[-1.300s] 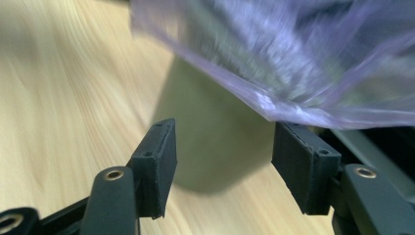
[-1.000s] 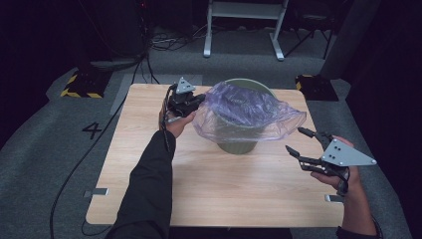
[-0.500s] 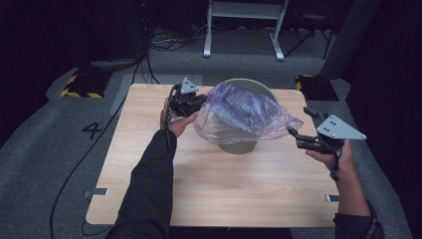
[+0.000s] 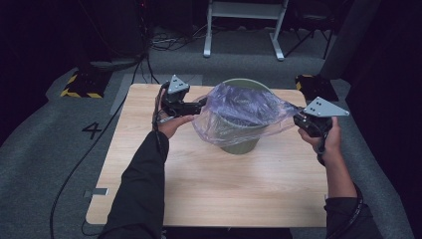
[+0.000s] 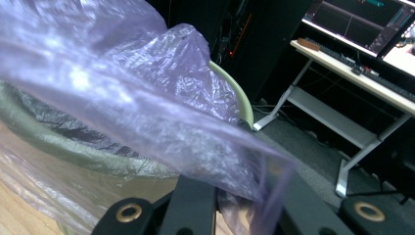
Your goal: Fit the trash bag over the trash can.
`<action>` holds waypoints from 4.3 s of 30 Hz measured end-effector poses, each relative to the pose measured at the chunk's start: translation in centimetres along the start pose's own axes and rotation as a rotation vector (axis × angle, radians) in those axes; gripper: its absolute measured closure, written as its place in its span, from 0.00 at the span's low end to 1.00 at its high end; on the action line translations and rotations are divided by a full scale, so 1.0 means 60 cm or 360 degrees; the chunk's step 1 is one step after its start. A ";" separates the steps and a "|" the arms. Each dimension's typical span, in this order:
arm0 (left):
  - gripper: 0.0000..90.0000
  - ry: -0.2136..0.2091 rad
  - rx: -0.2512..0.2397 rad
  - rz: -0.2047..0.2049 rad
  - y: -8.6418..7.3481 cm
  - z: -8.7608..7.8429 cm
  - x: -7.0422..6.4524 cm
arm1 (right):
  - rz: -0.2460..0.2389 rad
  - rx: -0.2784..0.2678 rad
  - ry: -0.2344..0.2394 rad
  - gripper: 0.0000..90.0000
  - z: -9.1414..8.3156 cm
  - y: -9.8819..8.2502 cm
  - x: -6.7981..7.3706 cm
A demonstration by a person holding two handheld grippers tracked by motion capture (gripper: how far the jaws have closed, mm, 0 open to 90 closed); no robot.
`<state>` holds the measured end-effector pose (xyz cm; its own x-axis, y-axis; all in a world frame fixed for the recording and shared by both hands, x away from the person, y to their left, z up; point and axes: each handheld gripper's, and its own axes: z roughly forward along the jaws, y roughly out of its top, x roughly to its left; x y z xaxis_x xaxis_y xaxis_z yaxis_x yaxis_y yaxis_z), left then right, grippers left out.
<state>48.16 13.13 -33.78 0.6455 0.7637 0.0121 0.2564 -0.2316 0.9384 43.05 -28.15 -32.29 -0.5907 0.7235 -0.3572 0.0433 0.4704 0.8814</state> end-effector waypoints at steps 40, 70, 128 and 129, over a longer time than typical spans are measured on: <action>0.98 0.0011 0.0171 -0.0012 0.043 0.117 0.015 | 0.0331 0.0388 -0.0037 0.98 0.116 -0.031 -0.064; 1.00 -0.0334 0.0299 -0.0019 -0.019 0.099 -0.007 | 0.0247 0.0312 0.0372 1.00 0.105 -0.076 -0.009; 1.00 -0.0135 0.0331 0.0068 0.019 0.143 0.024 | 0.0595 0.0343 0.0204 1.00 0.101 -0.061 -0.057; 1.00 -0.0144 0.0346 0.0062 0.017 0.150 0.023 | 0.0607 0.0365 0.0211 1.00 0.105 -0.065 -0.057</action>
<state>55.77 8.57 -35.92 0.7171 0.6970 0.0065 0.3727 -0.3913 0.8414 49.99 -29.29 -36.46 -0.5950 0.8030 0.0352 0.4458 0.2933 0.8457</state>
